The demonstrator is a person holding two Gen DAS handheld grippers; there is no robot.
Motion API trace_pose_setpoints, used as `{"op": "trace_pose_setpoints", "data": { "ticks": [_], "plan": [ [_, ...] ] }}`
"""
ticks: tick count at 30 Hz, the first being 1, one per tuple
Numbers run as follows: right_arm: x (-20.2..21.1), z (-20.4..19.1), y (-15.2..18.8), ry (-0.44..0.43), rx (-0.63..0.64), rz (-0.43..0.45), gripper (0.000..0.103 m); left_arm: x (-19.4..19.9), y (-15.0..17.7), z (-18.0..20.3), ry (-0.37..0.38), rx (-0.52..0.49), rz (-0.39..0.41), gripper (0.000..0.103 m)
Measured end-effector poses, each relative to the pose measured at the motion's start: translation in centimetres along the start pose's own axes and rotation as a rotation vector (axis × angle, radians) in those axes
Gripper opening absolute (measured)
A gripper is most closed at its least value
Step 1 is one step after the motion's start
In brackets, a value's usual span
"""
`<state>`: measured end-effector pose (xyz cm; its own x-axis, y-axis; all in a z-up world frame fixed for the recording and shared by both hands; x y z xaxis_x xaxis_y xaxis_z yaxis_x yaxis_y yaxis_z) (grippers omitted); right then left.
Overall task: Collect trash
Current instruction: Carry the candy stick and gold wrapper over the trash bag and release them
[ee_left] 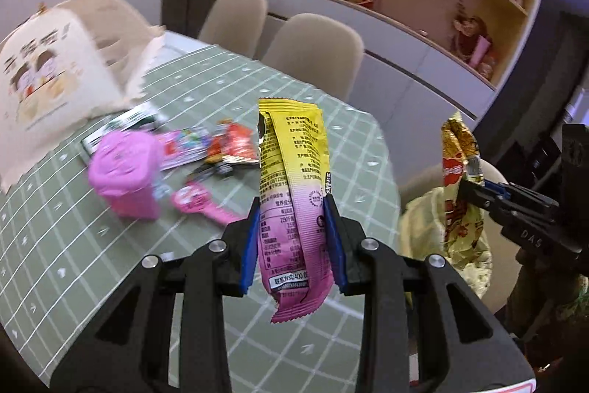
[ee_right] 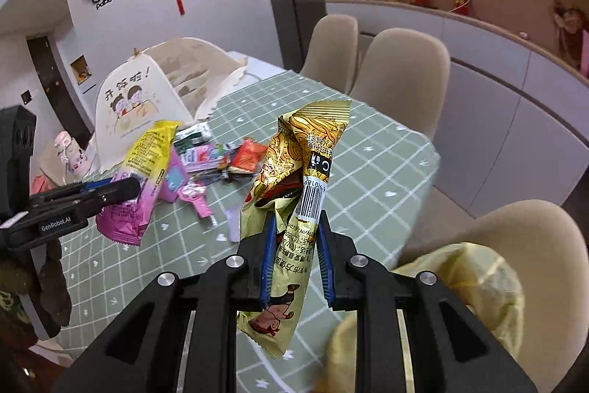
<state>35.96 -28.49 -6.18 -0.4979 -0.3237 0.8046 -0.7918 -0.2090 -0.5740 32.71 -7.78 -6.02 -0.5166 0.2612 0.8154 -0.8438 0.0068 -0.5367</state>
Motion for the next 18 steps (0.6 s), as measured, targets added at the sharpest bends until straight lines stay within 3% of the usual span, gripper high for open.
{"op": "trace_pose_setpoints", "data": {
  "ticks": [6,14,18],
  "plan": [
    [2.7,5.8,2.2,0.062,-0.078,0.038,0.021,-2.6,-0.7,6.8,0.065,-0.105,-0.014,0.03],
    [6.9,15.3,6.4,0.16,-0.241,0.076,0.021,-8.4,0.7,18.2,0.228,-0.283,-0.137,0.03],
    [7.3,17.9,8.6,0.17,-0.296,0.073,0.021,-11.2,2.0,22.6,0.251,-0.374,-0.199,0.03]
  ]
}}
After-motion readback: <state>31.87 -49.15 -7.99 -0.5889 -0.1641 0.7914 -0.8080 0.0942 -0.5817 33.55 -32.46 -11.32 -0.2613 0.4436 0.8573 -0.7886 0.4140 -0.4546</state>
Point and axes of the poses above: each gripper's, at about its wrist camera, not at the fingertips, and x roughly against the way its jaws point, z to its right, y to its underside, the point moved 7 cm from there along -x, roughly the way its jaws point, and after that the axes turned 12 degrees about -z, right-handed, at the moved point
